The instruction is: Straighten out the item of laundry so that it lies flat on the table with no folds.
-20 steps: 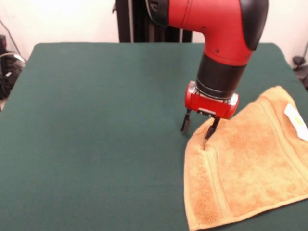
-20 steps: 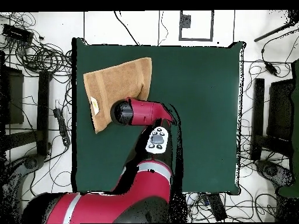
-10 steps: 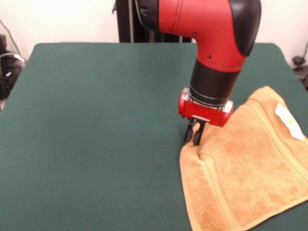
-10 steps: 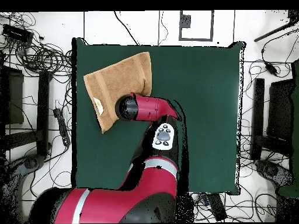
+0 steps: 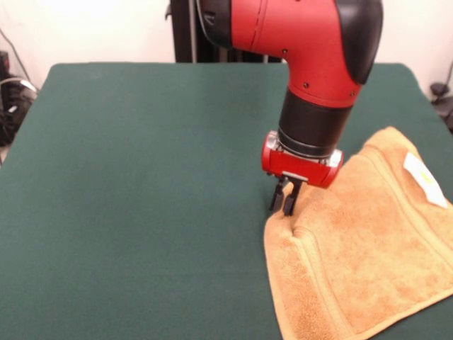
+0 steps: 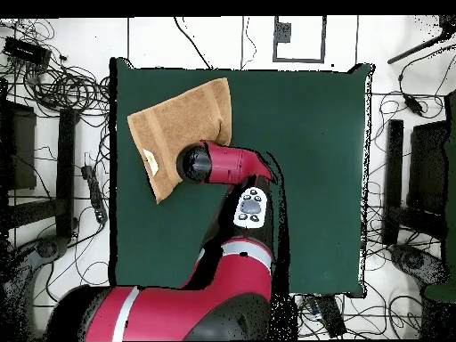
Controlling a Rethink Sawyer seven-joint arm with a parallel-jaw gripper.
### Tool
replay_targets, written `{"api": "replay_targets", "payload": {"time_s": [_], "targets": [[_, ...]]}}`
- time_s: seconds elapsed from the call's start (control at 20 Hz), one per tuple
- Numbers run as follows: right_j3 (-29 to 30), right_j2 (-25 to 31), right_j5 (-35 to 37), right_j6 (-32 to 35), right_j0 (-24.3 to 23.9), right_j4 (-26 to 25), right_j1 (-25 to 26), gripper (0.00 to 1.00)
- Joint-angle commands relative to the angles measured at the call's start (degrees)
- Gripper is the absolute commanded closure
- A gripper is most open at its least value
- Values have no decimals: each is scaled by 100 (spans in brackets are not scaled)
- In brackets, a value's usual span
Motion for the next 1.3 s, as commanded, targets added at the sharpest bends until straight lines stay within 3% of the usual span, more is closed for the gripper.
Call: {"api": "replay_targets", "payload": {"time_s": [0.05, 0.45, 0.95, 1.3], "targets": [[-9, 609, 142, 561, -175, 74, 498, 100], [140, 486, 554, 128, -252, -179, 10, 100], [0, 439, 1780, -752, -589, -640, -792, 100], [-140, 587, 2165, -715, -647, -917, -941, 100]]}}
